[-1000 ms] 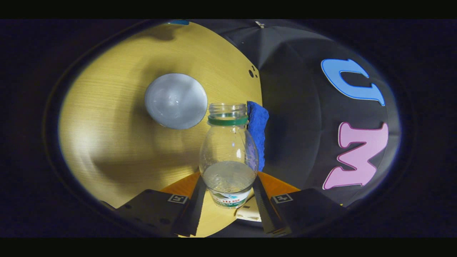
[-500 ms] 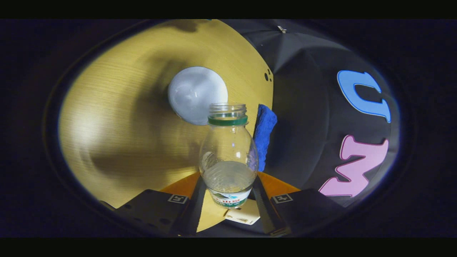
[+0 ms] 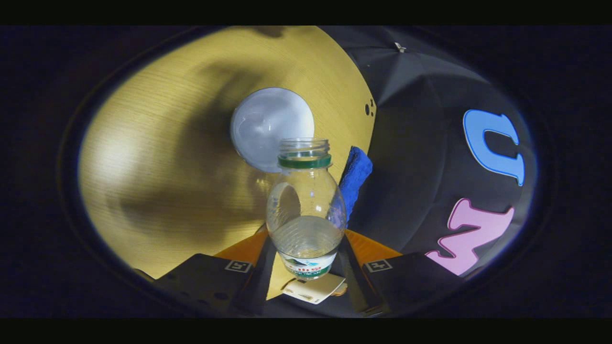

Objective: Open the teacup lid with one hand, grasp the water bottle and pour water into the teacup with the other hand; after pouring, place the water bottle on the coaster and then close the teacup lid.

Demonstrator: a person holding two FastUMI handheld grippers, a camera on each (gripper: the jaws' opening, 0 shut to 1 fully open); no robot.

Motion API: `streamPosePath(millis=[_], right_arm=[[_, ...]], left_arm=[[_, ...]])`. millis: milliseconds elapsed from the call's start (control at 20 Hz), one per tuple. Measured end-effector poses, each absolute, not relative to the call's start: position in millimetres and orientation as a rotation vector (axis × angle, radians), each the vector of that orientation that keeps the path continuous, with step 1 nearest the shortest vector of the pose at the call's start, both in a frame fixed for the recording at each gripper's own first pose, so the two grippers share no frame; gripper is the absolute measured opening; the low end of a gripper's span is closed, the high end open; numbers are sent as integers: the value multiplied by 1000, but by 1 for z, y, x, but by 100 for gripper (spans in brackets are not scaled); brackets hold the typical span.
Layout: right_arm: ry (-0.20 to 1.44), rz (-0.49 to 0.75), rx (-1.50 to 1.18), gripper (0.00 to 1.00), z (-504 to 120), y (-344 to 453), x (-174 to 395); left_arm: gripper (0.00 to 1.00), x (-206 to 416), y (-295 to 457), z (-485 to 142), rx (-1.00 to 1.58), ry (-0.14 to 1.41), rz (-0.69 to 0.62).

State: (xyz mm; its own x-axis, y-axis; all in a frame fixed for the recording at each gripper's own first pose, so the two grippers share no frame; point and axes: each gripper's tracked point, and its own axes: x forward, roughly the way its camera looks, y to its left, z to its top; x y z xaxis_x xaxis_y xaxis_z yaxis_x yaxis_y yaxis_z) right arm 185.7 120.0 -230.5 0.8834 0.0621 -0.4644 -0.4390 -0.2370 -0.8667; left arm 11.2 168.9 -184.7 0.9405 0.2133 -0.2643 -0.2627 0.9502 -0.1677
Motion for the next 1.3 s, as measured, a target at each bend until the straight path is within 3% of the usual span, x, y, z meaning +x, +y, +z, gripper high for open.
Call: streamPosePath(millis=[150,200,300,450,500,700,950,1050,1150,1200,1300], right_arm=[[283,472,-1773,70,-231,119,187],[282,472,-1776,70,-232,119,187],[281,475,-1794,70,-231,118,188],[267,481,-1821,70,-233,122,186],[260,486,-1832,70,-232,123,185],[256,497,-1862,70,-233,122,186],[239,496,-1899,70,-233,121,187],[237,496,-1910,70,-235,122,187],[236,497,-1925,70,-235,121,187],[227,499,-1935,70,-235,123,186],[214,503,-1954,70,-235,125,186]], left_arm=[[24,14,168,-183,-196,244,244],[30,12,168,-183,-182,246,246],[27,12,167,-181,-162,242,245],[31,12,165,-180,-163,241,238],[24,12,165,-181,-163,243,241],[27,13,164,-180,-161,241,240],[24,14,166,-179,-164,236,243],[30,15,167,-181,-169,235,246],[24,15,166,-182,-174,235,246],[27,15,165,-183,-175,236,245],[24,14,167,-184,-176,237,246]])
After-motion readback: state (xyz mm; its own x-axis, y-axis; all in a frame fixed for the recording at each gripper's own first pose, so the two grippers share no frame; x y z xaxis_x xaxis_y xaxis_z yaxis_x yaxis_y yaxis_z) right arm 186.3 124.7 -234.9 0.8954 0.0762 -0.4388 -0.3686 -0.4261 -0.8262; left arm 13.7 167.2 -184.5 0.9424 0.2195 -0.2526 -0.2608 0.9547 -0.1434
